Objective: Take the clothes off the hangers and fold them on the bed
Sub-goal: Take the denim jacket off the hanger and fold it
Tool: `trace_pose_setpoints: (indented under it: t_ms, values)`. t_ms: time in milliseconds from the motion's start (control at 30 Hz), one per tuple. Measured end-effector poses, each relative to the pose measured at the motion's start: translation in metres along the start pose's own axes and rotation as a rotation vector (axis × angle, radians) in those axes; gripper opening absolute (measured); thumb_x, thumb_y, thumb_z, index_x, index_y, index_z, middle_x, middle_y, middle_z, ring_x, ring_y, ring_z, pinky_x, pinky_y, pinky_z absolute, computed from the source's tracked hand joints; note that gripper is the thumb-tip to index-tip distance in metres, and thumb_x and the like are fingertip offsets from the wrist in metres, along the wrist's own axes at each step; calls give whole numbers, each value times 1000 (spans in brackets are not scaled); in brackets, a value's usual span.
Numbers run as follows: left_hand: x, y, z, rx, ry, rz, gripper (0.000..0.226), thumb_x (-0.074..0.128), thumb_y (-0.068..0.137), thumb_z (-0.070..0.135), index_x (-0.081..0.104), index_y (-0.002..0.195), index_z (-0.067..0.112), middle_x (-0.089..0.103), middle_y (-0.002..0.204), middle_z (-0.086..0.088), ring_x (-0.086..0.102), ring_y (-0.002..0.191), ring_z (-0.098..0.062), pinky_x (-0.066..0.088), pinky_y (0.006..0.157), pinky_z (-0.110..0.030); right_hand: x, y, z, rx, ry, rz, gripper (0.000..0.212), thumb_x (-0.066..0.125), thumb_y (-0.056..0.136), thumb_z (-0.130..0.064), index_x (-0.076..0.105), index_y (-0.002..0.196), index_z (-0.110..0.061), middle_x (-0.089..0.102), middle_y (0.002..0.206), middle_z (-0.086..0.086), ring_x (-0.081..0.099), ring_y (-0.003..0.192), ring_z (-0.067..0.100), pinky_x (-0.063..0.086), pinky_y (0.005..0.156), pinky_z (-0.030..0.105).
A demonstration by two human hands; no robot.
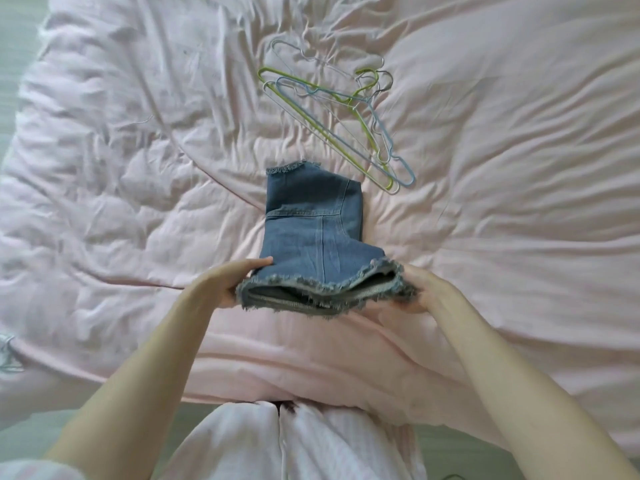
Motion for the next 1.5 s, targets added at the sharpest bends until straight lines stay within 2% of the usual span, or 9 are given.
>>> trace_pose_setpoints:
  t_ms: [233,333,467,567,733,967,1100,1267,1500]
  values:
    - [10,-17,81,452,-18,28,25,35,97,5,59,101,10,64,83,-7,65,67,-13,56,57,-23,-1,0,-55,-23,553,-28,34,39,97,-18,56,77,3,63,53,14,61,37,19,47,34,23]
    - [-5,-2,101,606,563,233,34,51,93,9,52,126,15,61,94,-8,58,83,-16,50,71,-24,5,5,-79,-54,634,-81,43,40,97,-27,63,81,5,68,65,15,64,41,19,47,34,22]
    - [4,18,112,800,1029,170,65,74,65,51,52,124,34,48,129,0,42,126,-15,36,109,-38,10,21,-89,-70,574,-80,39,38,99,-27,63,84,-1,69,65,15,66,46,22,48,33,23]
    - [24,21,95,881,996,73,54,61,69,43,59,117,18,58,115,28,51,108,7,41,99,-16,-2,23,-64,-42,563,-37,39,34,100,-21,60,80,0,67,61,15,65,46,23,51,39,25]
    - [13,42,32,820,1281,102,51,73,81,23,58,129,17,40,146,1,28,140,-18,23,116,-38,-23,25,-6,28,181,47,28,36,99,-13,57,83,-3,68,57,9,64,63,24,54,46,25]
    - [-12,59,35,639,887,189,66,59,59,51,67,106,5,67,109,-19,63,102,-32,51,87,-48,4,17,-15,17,357,-174,43,88,38,-20,73,72,2,68,66,16,67,53,23,53,42,26]
    - [-20,62,60,549,399,297,53,71,68,53,66,107,17,69,105,-5,64,97,-19,52,85,-36,11,28,-75,-155,597,-114,24,75,62,-12,68,80,2,68,69,12,64,49,16,48,37,18]
    - [-21,83,94,587,337,472,47,55,89,51,61,120,16,66,114,-1,61,105,-18,49,92,-35,-7,76,-119,-583,-223,437,49,64,87,-40,52,123,-9,57,108,0,58,89,10,45,70,13]
    - [-33,123,120,355,395,530,82,57,82,59,28,141,10,45,141,-9,45,126,-27,38,96,-32,9,137,-117,-385,-121,221,63,75,71,-50,60,119,-11,69,109,3,67,95,17,55,82,31]
Point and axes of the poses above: each hand's wrist, its own y-axis towards the middle knuckle, its own x-axis out of the palm, z = x × y, the point moved 5 cm from there along y, towards the middle knuckle
